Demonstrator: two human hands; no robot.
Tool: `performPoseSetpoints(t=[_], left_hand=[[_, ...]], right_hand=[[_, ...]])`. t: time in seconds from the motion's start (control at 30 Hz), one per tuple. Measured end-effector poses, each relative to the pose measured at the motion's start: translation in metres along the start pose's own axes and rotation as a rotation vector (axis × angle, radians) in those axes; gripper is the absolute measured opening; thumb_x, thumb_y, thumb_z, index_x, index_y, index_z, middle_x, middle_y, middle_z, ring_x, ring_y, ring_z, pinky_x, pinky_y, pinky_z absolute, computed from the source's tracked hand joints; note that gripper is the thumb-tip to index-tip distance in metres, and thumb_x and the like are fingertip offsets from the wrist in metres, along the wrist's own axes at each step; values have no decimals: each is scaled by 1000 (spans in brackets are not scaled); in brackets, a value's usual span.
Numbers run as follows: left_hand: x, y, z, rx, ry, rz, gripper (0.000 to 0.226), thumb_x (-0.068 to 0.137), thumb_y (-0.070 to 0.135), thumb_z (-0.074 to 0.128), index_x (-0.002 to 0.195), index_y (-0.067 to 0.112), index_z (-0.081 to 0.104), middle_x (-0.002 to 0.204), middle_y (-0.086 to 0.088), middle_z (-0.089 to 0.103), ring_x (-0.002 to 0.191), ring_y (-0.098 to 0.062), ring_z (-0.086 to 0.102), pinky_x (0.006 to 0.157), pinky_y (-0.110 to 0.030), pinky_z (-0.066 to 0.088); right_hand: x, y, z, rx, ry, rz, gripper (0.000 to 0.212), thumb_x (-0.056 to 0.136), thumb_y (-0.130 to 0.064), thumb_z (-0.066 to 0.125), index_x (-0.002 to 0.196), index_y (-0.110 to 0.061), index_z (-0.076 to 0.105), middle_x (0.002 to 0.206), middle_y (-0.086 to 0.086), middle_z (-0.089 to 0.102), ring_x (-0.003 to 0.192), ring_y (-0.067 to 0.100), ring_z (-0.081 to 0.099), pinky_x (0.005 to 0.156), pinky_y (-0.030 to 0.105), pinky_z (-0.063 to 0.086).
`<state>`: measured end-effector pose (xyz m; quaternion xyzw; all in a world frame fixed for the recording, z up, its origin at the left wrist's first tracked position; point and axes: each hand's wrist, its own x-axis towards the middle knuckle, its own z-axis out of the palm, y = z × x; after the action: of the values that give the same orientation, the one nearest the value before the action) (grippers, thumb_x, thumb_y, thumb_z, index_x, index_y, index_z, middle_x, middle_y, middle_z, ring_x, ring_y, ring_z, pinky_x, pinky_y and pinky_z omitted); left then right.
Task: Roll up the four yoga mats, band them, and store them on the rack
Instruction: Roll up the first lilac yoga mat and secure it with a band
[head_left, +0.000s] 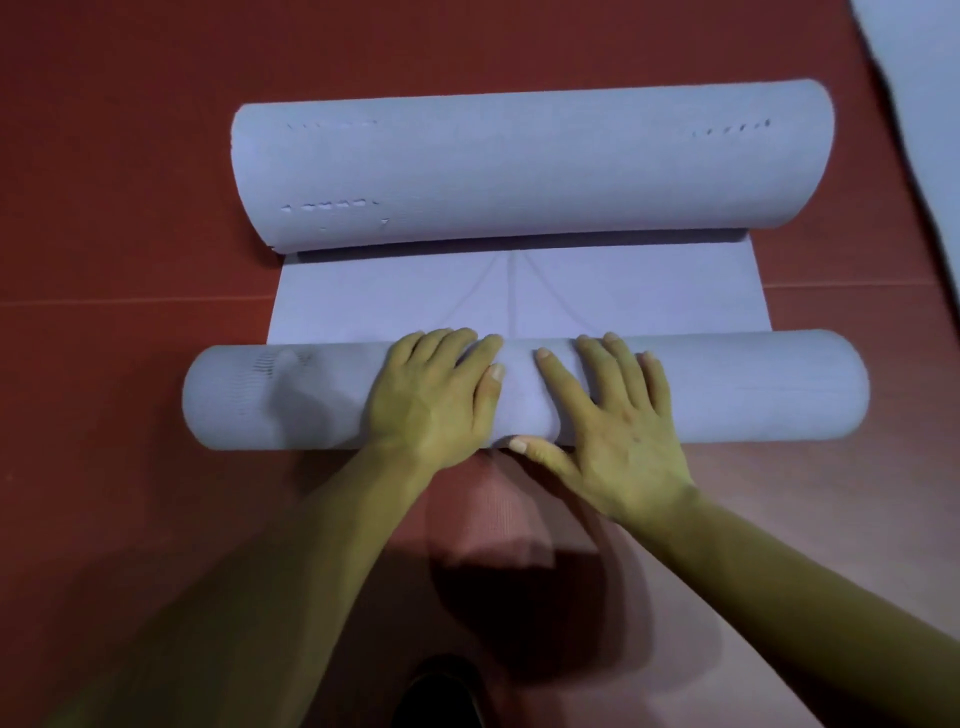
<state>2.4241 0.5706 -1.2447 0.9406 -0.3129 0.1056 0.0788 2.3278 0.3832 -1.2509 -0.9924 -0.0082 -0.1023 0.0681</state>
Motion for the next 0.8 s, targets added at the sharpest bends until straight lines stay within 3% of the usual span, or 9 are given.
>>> performPoseSetpoints(t=[0.23, 0.4, 0.63, 0.8], left_hand=[[1, 5, -1, -25, 137, 2, 40, 101, 32, 48, 132, 14, 65, 128, -9, 64, 121, -31, 59, 102, -47, 41], [7, 5, 5, 73, 83, 7, 40, 99, 33, 43, 125, 17, 68, 124, -8, 65, 106, -32, 61, 89, -47, 42], [37, -5, 5, 108, -51, 12, 45, 100, 36, 30, 126, 21, 64, 117, -2, 65, 100, -28, 57, 89, -45, 39], [36, -7, 5, 16, 60, 9, 45, 101, 36, 39, 133, 14, 63, 121, -9, 66, 107, -31, 61, 92, -46, 44]], right_hand=[[20, 10, 1, -9, -7, -25, 78, 93, -75, 42, 145, -19, 57, 141, 16, 57, 134, 42, 49, 112, 57, 31], [35, 13, -6, -13, -66, -29, 78, 94, -73, 39, 147, -18, 56, 142, 17, 57, 133, 42, 50, 112, 57, 33], [47, 9, -13, 28, -201, 125, 89, 86, -86, 24, 157, -33, 36, 159, 13, 36, 149, 38, 27, 116, 60, 17], [45, 12, -8, 33, -160, 125, 85, 88, -82, 30, 150, -27, 50, 150, 13, 48, 142, 39, 39, 115, 62, 24]])
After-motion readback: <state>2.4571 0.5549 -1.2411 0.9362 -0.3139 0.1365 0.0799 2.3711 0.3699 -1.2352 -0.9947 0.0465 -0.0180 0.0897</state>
